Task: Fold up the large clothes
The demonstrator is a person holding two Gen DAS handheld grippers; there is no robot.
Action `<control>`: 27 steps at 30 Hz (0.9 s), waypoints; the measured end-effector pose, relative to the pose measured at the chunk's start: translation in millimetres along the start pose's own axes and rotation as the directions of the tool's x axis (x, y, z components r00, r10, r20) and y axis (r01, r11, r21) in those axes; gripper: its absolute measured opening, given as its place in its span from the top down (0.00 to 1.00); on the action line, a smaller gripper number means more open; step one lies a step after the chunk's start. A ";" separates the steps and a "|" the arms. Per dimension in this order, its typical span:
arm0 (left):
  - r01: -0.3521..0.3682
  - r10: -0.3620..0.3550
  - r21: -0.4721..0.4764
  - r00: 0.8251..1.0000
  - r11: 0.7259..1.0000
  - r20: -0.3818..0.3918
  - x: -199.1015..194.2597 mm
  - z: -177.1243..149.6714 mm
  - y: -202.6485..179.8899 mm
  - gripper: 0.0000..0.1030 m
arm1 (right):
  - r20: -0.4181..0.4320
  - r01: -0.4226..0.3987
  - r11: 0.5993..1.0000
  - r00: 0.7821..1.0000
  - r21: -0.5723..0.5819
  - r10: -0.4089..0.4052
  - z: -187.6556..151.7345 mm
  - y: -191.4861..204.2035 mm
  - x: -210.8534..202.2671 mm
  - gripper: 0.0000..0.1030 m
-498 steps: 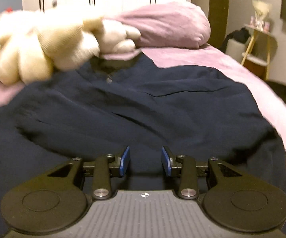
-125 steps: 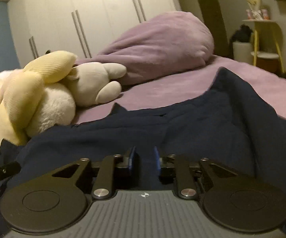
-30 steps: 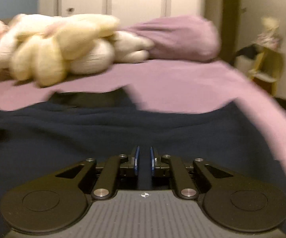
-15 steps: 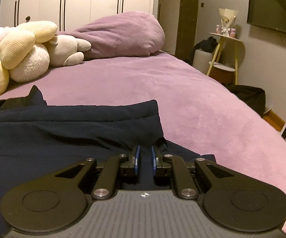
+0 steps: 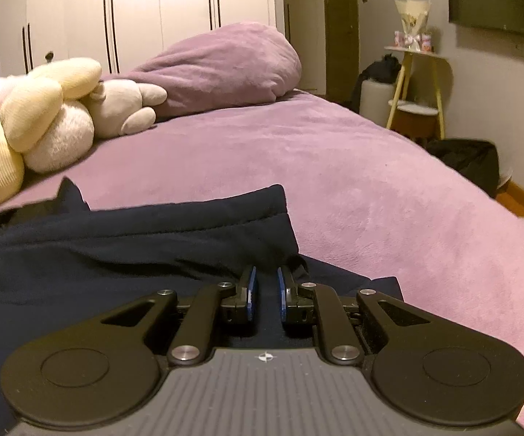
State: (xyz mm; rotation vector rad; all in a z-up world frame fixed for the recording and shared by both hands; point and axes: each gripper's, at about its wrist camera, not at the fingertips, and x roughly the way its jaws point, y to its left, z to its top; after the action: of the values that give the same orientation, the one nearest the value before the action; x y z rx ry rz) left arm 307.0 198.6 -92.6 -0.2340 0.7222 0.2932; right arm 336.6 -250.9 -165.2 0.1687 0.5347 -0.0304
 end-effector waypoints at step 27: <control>0.352 -0.522 -0.594 0.842 0.723 -0.137 -44.7 -83.4 119.5 0.25 | -0.067 -0.328 0.942 0.941 0.073 0.332 -68.1 86.0 -193.6 0.74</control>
State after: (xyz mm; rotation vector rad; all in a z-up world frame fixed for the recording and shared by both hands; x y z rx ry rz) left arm 183.2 276.2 -136.0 -1.0149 0.8411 -0.0106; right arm 142.0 -157.5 -111.1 0.3185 0.5788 0.2894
